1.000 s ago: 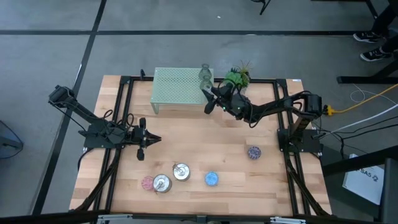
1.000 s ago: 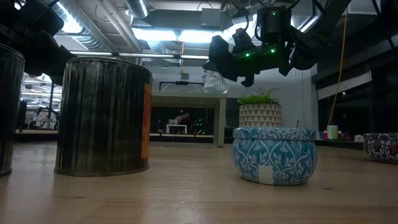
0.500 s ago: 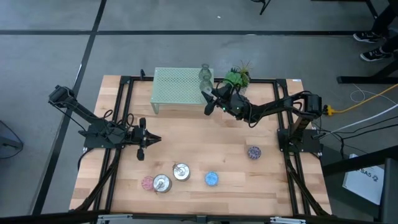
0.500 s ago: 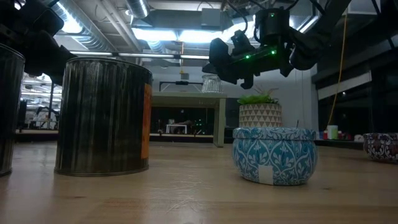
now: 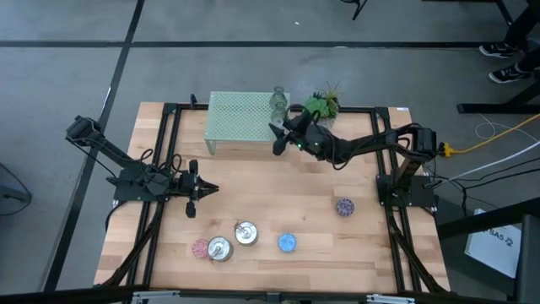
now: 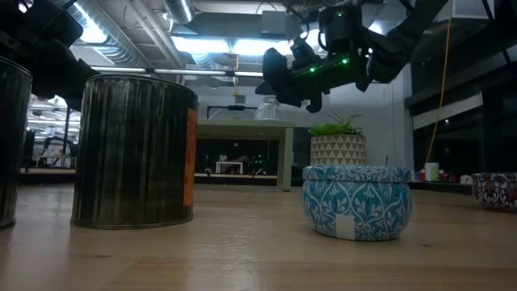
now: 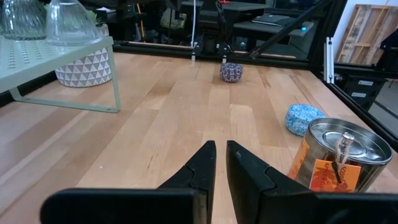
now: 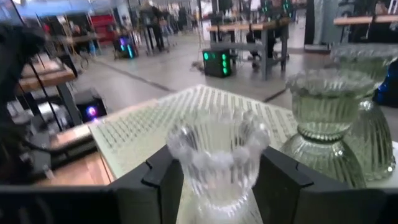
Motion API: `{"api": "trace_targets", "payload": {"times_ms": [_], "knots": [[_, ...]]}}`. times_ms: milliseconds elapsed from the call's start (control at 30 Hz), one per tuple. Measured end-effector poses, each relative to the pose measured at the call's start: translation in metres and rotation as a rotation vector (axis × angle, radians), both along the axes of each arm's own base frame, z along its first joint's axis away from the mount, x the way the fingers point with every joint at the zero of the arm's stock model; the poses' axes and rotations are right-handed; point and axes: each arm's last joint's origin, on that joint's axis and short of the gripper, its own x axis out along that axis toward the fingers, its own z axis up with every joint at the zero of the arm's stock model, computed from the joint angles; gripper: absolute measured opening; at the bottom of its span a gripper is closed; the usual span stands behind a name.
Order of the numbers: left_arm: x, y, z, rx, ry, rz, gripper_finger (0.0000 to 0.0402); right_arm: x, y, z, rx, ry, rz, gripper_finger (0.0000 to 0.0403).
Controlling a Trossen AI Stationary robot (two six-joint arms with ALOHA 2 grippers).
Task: Pick & Place candle stick holders
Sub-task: Put the transparent glass candle holder on the shelf
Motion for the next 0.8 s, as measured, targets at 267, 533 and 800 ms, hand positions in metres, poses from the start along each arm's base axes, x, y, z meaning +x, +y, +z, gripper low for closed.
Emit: {"api": "trace_targets", "payload": {"times_ms": [267, 533, 800], "knots": [[0.0, 0.0, 0.0, 0.0, 0.0, 0.0, 0.0031, 0.0015, -0.0004, 0.0, 0.013, 0.018, -0.005, 0.0167], [0.0001, 0.0, 0.0001, 0.0, 0.0, 0.0, 0.0031, 0.0008, 0.0006, -0.001, 0.013, 0.03, -0.065, 0.0167], [0.0, 0.0, 0.0001, 0.0, 0.0, 0.0, 0.0031, 0.0012, 0.0042, -0.0006, 0.01, 0.026, -0.092, 0.0154]]}}
